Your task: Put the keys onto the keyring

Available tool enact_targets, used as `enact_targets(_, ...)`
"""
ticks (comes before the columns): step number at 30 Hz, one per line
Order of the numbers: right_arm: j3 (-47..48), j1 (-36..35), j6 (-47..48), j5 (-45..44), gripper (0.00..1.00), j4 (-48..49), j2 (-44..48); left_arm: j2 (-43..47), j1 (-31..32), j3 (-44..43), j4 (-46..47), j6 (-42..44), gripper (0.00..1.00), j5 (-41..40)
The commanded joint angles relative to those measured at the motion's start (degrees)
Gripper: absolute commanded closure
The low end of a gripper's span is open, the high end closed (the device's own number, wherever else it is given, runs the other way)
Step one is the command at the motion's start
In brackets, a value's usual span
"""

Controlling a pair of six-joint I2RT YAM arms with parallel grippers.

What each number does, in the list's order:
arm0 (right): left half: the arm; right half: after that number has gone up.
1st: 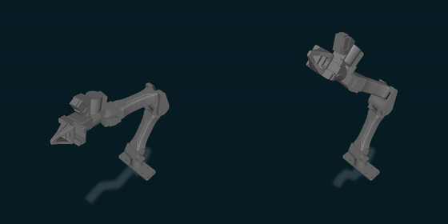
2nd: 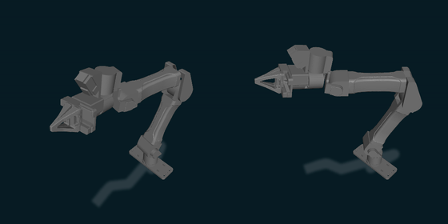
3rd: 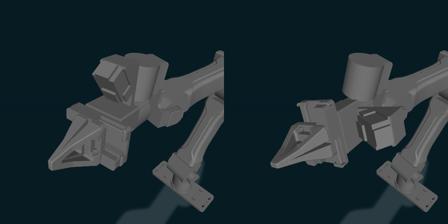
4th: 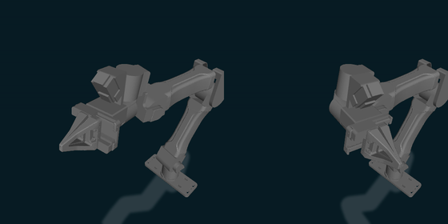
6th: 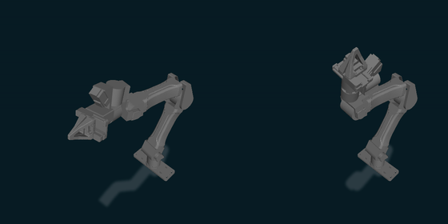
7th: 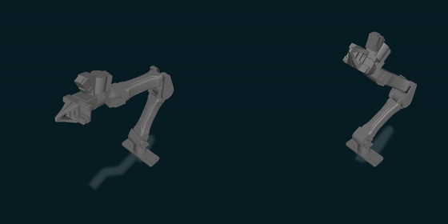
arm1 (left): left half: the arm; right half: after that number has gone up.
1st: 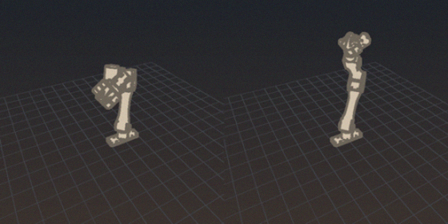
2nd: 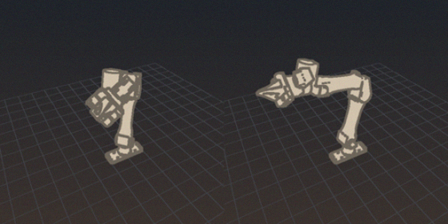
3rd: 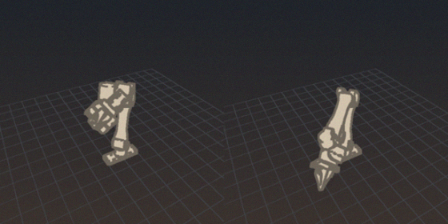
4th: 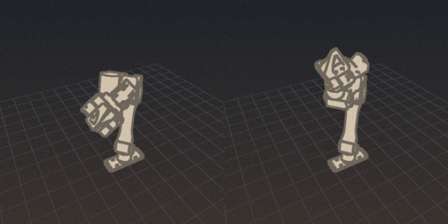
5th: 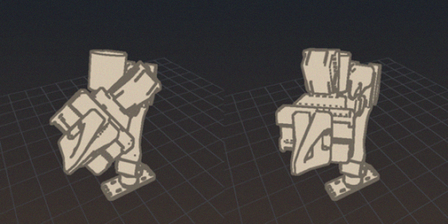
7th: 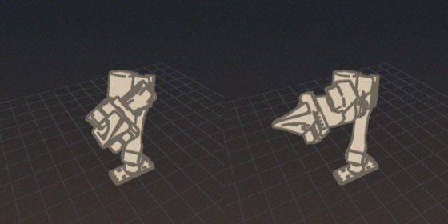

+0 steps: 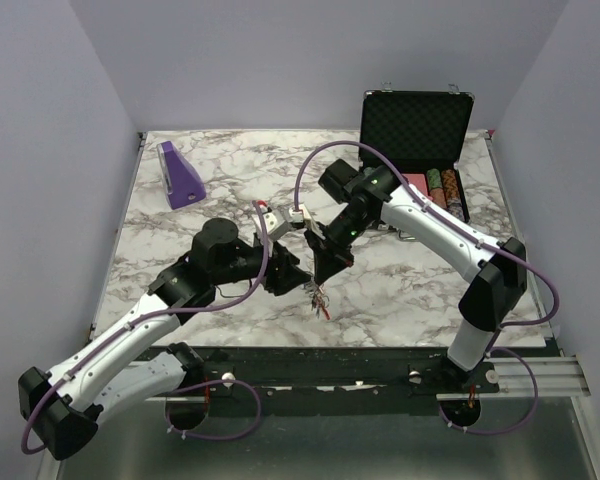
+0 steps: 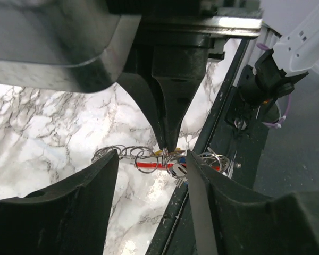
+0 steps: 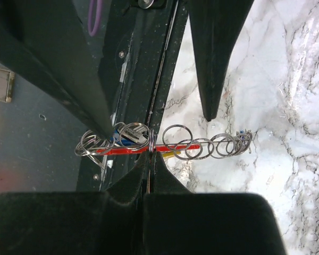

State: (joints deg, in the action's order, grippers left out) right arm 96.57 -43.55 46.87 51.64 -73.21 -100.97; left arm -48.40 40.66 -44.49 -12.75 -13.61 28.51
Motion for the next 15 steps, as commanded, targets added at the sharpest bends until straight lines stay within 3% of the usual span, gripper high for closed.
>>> enact_targets(1, 2.0, -0.4, -1.0, 0.4, 0.99, -0.5, -0.2, -2.1, 2.0, -1.4, -2.2, -1.2, 0.42, -3.5)
enact_targets(10, 2.0, -0.3, -1.2, 1.2, 0.99, -0.4, -0.7, -4.6, 4.1, -1.7, -0.9, 0.5, 0.56, -3.4)
enact_targets(15, 2.0, -0.4, -1.3, 1.3, 0.99, -0.4, -0.5, -6.0, 4.3, -2.1, -2.1, 1.3, 0.59, -2.9)
